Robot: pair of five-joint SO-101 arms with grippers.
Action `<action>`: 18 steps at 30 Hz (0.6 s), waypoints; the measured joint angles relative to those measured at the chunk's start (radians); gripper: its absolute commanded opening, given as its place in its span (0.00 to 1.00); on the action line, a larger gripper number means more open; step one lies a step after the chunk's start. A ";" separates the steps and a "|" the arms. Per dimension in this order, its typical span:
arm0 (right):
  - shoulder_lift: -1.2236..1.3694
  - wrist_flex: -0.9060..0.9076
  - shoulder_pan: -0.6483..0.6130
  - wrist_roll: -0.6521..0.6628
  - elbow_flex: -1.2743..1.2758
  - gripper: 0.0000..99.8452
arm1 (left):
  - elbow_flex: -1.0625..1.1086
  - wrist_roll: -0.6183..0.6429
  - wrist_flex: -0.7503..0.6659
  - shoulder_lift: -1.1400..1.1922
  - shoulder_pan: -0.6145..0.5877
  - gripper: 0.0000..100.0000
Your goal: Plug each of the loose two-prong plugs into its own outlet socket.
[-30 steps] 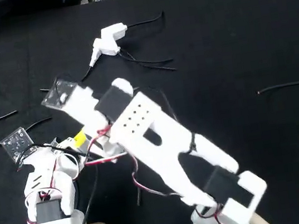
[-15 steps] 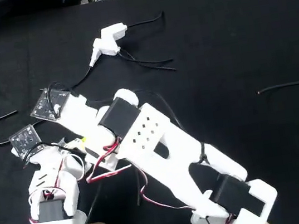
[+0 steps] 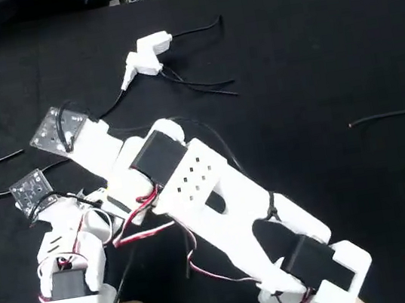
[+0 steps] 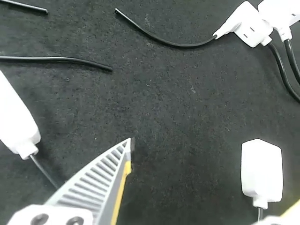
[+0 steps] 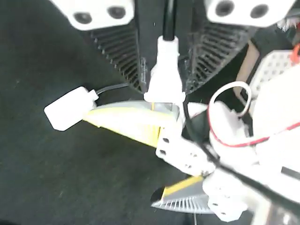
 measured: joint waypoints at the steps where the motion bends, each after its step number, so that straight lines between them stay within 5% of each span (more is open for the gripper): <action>1: 0.003 0.000 0.008 -0.006 -0.017 0.01 | 0.000 0.000 0.000 0.000 0.000 0.54; 18: 0.009 0.104 0.098 -0.051 -0.135 0.01 | 0.000 -0.005 0.000 0.000 0.008 0.54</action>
